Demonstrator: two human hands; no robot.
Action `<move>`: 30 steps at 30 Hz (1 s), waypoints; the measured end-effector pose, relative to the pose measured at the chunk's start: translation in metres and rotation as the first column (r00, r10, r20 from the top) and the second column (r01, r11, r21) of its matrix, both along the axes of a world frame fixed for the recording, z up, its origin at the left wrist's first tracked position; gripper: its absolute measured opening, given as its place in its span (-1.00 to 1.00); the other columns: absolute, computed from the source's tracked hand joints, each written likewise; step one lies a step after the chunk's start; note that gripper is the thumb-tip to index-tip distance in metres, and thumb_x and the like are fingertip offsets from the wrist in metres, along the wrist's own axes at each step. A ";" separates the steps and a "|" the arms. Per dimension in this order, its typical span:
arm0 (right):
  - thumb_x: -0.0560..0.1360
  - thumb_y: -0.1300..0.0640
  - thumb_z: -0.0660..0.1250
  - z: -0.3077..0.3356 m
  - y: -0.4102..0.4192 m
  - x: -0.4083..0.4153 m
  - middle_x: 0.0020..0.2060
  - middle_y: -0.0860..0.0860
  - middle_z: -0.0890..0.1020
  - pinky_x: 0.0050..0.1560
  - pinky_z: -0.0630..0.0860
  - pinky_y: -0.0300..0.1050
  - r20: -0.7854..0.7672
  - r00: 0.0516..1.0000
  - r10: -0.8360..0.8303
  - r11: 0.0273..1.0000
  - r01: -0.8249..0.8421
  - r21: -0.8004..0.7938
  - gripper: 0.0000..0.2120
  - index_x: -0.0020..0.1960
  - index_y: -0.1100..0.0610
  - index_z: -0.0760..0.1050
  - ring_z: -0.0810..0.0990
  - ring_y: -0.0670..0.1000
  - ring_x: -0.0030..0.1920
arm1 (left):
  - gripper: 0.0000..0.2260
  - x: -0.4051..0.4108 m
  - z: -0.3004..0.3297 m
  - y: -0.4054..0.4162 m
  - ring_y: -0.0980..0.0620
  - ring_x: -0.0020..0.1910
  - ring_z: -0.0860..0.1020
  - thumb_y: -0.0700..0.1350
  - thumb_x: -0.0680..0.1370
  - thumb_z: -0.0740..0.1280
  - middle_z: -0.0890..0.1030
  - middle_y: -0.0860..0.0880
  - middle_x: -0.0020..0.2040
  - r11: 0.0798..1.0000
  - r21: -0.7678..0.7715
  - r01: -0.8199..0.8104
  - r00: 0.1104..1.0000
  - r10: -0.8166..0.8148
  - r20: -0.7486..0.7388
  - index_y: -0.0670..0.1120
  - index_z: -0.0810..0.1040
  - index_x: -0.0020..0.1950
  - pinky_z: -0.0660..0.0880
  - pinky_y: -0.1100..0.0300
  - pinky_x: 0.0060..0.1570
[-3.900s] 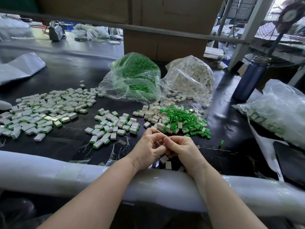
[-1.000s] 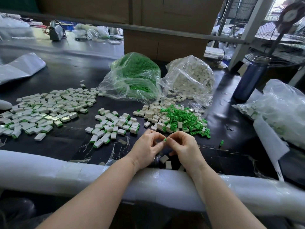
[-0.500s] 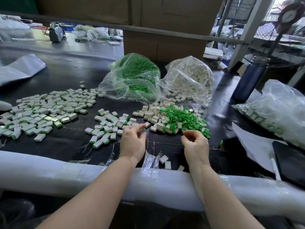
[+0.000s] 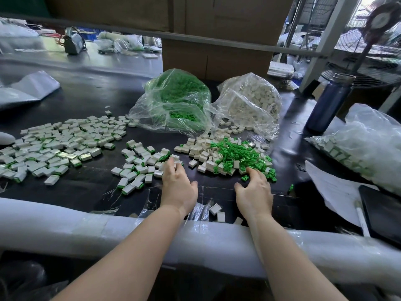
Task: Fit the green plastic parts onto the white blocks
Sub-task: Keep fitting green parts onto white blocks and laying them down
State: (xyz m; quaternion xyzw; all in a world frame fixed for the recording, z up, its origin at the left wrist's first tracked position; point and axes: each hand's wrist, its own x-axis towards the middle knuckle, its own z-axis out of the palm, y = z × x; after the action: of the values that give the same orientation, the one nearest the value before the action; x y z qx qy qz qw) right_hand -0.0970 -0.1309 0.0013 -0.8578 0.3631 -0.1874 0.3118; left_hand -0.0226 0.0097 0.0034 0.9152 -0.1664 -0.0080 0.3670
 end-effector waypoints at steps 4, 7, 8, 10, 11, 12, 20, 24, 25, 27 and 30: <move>0.56 -0.02 0.20 -0.001 0.001 0.004 0.52 -0.04 0.07 0.44 0.04 -0.02 -0.175 0.983 0.051 0.996 -0.063 -0.063 -0.41 0.51 -0.03 0.05 0.05 0.00 0.50 | -0.36 0.000 -0.004 -0.003 0.00 0.51 -0.19 -0.05 0.59 0.22 -0.17 -0.06 0.54 0.991 0.095 0.099 0.994 -0.103 0.038 -0.17 -0.07 0.53 -0.19 0.20 0.43; 0.58 -0.08 0.12 -0.002 0.002 0.006 0.53 -0.09 0.03 0.44 -0.01 -0.04 -0.267 0.959 0.094 0.986 -0.126 -0.106 -0.43 0.52 -0.11 -0.02 0.01 -0.06 0.51 | -0.37 0.001 -0.007 -0.005 0.02 0.51 -0.22 0.03 0.60 0.17 -0.18 -0.01 0.55 0.968 0.194 0.157 0.984 -0.170 0.052 -0.10 -0.11 0.53 -0.21 0.14 0.45; 0.59 -0.09 0.10 -0.002 0.002 0.006 0.53 -0.10 0.04 0.45 -0.03 -0.04 -0.279 0.954 0.112 0.983 -0.147 -0.111 -0.45 0.51 -0.14 -0.02 0.01 -0.08 0.51 | -0.37 0.001 -0.008 -0.005 0.02 0.51 -0.22 0.06 0.60 0.14 -0.17 -0.01 0.55 0.954 0.245 0.174 0.979 -0.193 0.057 -0.08 -0.12 0.53 -0.23 0.13 0.44; 0.59 -0.09 0.07 -0.002 0.002 0.006 0.52 -0.12 0.06 0.45 -0.06 -0.03 -0.286 0.947 0.148 0.976 -0.187 -0.112 -0.49 0.50 -0.15 0.03 0.01 -0.10 0.50 | -0.38 0.002 -0.010 -0.008 0.02 0.51 -0.23 0.13 0.60 0.08 -0.17 0.01 0.55 0.911 0.360 0.201 0.969 -0.238 0.061 -0.05 -0.15 0.53 -0.27 0.12 0.43; 0.60 -0.08 0.07 -0.002 0.002 0.005 0.52 -0.12 0.08 0.46 -0.08 -0.02 -0.283 0.945 0.165 0.973 -0.202 -0.110 -0.52 0.50 -0.15 0.06 0.02 -0.11 0.50 | -0.38 0.002 -0.010 -0.009 0.02 0.51 -0.24 0.16 0.60 0.04 -0.17 0.02 0.55 0.889 0.405 0.212 0.966 -0.253 0.049 -0.04 -0.16 0.53 -0.29 0.10 0.43; 0.60 -0.08 0.07 -0.002 0.002 0.005 0.51 -0.13 0.10 0.46 -0.10 -0.03 -0.272 0.945 0.180 0.971 -0.216 -0.106 -0.54 0.49 -0.15 0.10 0.03 -0.12 0.50 | -0.38 0.003 -0.011 -0.010 0.03 0.51 -0.24 0.19 0.60 0.01 -0.17 0.03 0.55 0.871 0.438 0.225 0.964 -0.264 0.030 -0.02 -0.18 0.53 -0.30 0.08 0.43; 0.57 0.14 0.19 -0.001 0.005 0.000 0.29 -0.18 0.47 0.36 0.24 -0.10 -0.033 0.961 0.275 0.958 -0.277 -0.076 -0.71 0.23 -0.09 0.50 0.39 -0.09 0.30 | -0.45 0.003 -0.009 -0.008 0.12 0.51 -0.06 0.17 0.60 0.05 0.02 0.09 0.54 0.893 0.328 0.308 0.945 -0.328 0.005 0.04 -0.01 0.53 -0.19 0.12 0.45; 0.54 0.20 0.21 -0.002 0.006 0.000 0.08 -0.16 0.61 0.13 0.39 -0.17 0.047 0.973 0.225 0.974 -0.226 0.008 -0.75 0.04 -0.09 0.59 0.50 -0.06 0.11 | -0.55 -0.001 -0.008 -0.004 0.10 0.46 0.15 0.13 0.59 0.14 0.25 0.11 0.47 0.911 0.236 0.339 0.927 -0.366 0.083 0.05 0.24 0.46 0.00 0.15 0.44; 0.54 0.21 0.21 -0.002 0.006 0.000 0.05 -0.14 0.62 0.15 0.42 -0.13 0.063 0.975 0.213 0.976 -0.216 0.039 -0.74 -0.01 -0.08 0.59 0.52 -0.04 0.09 | -0.58 -0.003 -0.007 -0.004 0.10 0.43 0.20 0.11 0.58 0.16 0.31 0.12 0.44 0.917 0.207 0.342 0.924 -0.368 0.104 0.05 0.30 0.43 0.05 0.18 0.41; 0.52 0.26 0.21 -0.001 0.006 0.000 -0.02 -0.07 0.65 0.13 0.47 -0.06 0.128 0.976 0.174 0.977 -0.187 0.099 -0.72 -0.11 -0.07 0.60 0.56 0.01 0.05 | -0.64 -0.004 -0.005 -0.003 0.10 0.36 0.29 0.08 0.57 0.21 0.41 0.12 0.35 0.930 0.146 0.338 0.926 -0.356 0.127 0.04 0.42 0.35 0.13 0.20 0.37; 0.50 0.32 0.22 0.000 0.004 -0.001 -0.04 0.00 0.66 0.08 0.47 -0.11 0.219 0.971 0.094 0.985 -0.123 0.121 -0.73 -0.06 0.04 0.62 0.57 0.03 0.03 | -0.72 -0.006 -0.003 -0.003 0.06 0.26 0.37 0.04 0.56 0.26 0.51 0.10 0.23 0.940 0.093 0.329 0.930 -0.340 0.140 0.02 0.53 0.23 0.23 0.14 0.32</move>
State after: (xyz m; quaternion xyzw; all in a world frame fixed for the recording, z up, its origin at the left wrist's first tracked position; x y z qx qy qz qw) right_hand -0.0983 -0.1264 0.0017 -0.8286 0.2920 -0.2356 0.4155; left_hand -0.0287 0.0064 0.0002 0.8831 -0.3473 -0.0055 0.3153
